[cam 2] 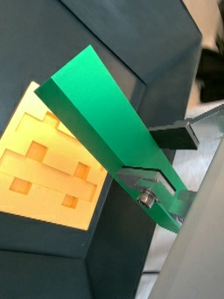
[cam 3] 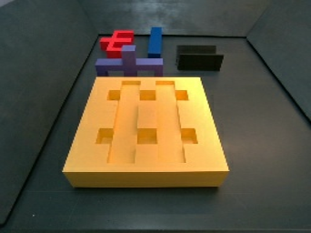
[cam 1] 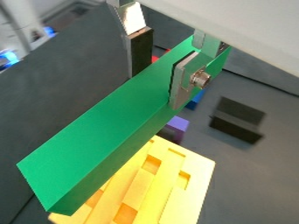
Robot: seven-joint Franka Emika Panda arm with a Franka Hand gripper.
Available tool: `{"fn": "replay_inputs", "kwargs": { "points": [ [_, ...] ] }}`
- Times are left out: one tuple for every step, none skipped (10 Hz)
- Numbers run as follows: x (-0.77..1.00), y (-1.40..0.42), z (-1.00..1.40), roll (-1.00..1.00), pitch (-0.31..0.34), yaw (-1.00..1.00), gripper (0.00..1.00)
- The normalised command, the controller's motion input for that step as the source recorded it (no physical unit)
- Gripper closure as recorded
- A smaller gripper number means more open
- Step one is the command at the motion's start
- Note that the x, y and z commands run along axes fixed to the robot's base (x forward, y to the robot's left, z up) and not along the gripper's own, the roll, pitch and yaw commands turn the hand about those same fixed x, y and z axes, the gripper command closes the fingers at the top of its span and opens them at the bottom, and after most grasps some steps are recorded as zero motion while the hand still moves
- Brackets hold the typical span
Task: Pick up the green object. Move up. Move to above the board. Insert the green object.
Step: Move to above the board, then insert the green object.
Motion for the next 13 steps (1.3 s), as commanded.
{"fn": "replay_inputs", "kwargs": {
  "points": [
    [0.10,-0.04,0.03,0.17,0.323,1.00,1.00],
    [0.10,-0.04,0.03,0.18,0.309,0.84,1.00],
    [0.11,-0.03,0.02,0.17,0.227,0.42,1.00],
    [0.10,-0.03,0.02,0.16,0.192,0.30,1.00],
    [-0.01,0.00,-0.03,-0.02,-0.034,0.00,1.00],
    [0.00,0.00,-0.04,0.00,-0.010,0.00,1.00],
    [0.00,0.00,-0.12,-0.02,-0.027,0.00,1.00],
    [0.00,-0.01,-0.18,-0.06,-0.073,0.00,1.00],
    [0.00,0.00,-0.26,-0.15,-0.124,0.00,1.00],
    [0.00,0.00,-0.45,-0.26,-0.220,0.04,1.00],
    [0.00,0.00,-0.47,-0.27,-0.219,0.06,1.00],
    [0.00,0.00,-0.60,-0.24,-0.173,0.02,1.00],
    [-0.23,-0.01,-0.86,-0.05,-0.173,0.00,1.00]
  ]
}}
